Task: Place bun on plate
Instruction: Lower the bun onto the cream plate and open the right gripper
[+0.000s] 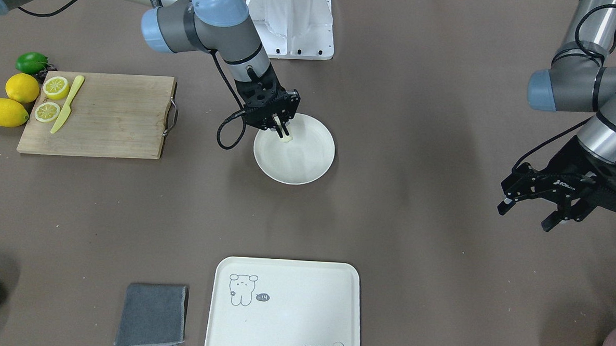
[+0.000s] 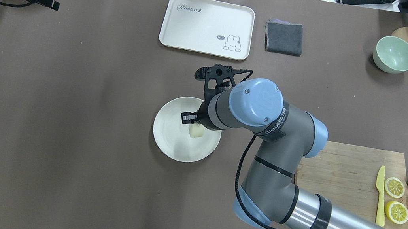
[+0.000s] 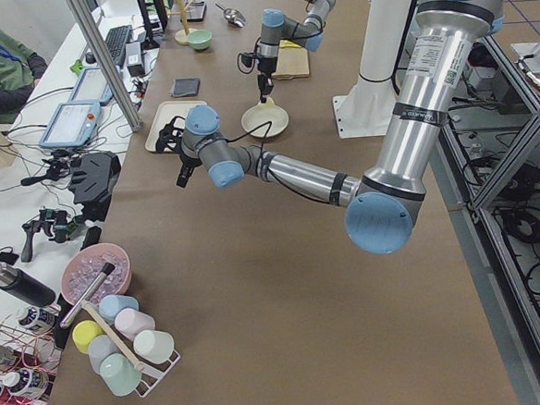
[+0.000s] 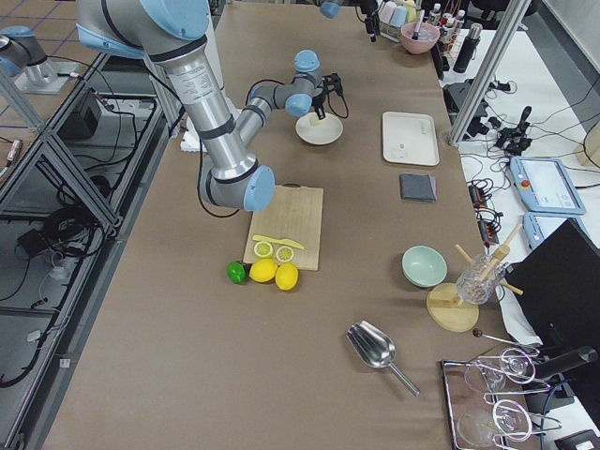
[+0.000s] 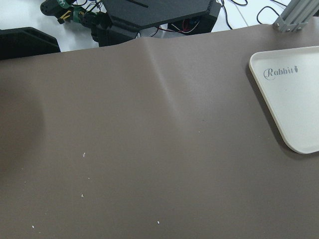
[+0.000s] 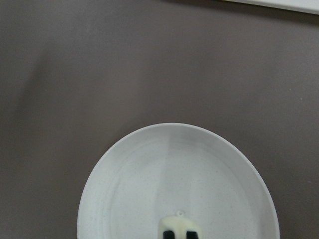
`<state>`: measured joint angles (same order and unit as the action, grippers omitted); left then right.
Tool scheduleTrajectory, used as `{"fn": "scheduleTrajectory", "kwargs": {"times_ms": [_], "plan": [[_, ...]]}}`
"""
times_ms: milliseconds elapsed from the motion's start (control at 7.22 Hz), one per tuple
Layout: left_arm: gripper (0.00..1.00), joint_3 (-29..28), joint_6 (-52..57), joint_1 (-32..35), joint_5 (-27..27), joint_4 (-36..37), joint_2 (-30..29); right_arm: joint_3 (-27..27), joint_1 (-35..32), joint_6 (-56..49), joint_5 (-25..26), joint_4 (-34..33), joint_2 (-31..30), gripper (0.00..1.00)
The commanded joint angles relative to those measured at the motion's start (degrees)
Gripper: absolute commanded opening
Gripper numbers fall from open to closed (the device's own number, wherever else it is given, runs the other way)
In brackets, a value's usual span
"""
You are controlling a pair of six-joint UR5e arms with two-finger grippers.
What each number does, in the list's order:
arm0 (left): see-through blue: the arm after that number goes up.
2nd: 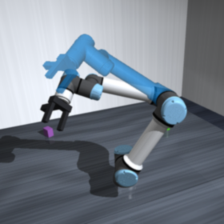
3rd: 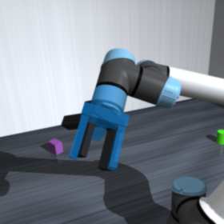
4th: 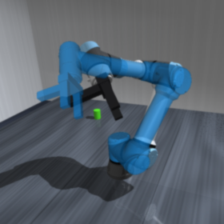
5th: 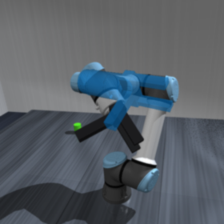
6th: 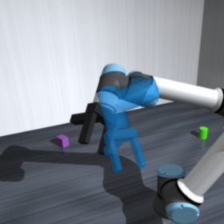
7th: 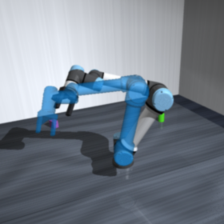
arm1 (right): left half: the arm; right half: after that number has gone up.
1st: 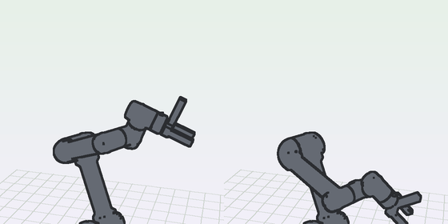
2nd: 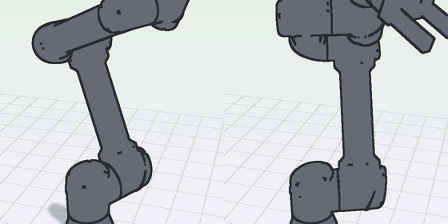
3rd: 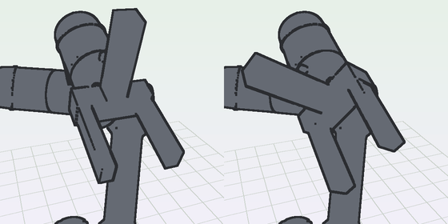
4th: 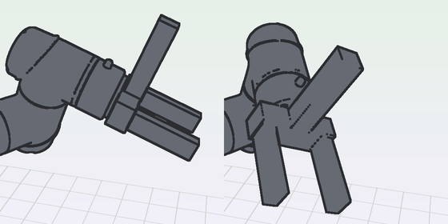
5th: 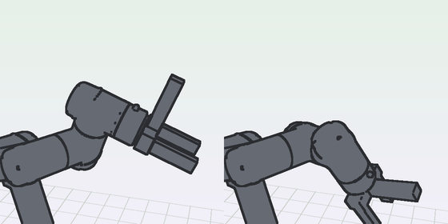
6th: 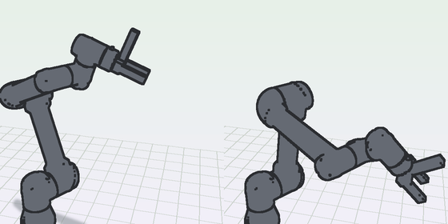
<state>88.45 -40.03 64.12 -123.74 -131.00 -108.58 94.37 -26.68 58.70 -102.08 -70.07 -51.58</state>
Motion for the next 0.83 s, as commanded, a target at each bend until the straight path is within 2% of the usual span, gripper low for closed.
{"fn": "scheduleTrajectory", "kwargs": {"times_ms": [0, 138, 554, 692], "plan": [[0.98, 0.2, -0.1, -0.1, 0.2, 0.0, 0.6, -2.9, 0.3, -0.4, 1.4, 0.0, 1.8, 0.53], [0.98, 0.4, -0.3, -0.1, 0.2, -0.2, 0.6, -2.8, 0.3, -0.5, 1.4, 0.0, 1.9, 0.99], [0.98, 0.5, 0.5, 0.5, 0.1, -0.1, 0.6, -1.8, -0.2, -0.9, 0.9, 0.0, 2.7, 1.00], [0.98, -0.3, 0.6, 1.6, 0.1, 2.0, 0.0, -1.5, -2.5, -0.8, -0.4, -0.3, 2.3, 1.00]]}}
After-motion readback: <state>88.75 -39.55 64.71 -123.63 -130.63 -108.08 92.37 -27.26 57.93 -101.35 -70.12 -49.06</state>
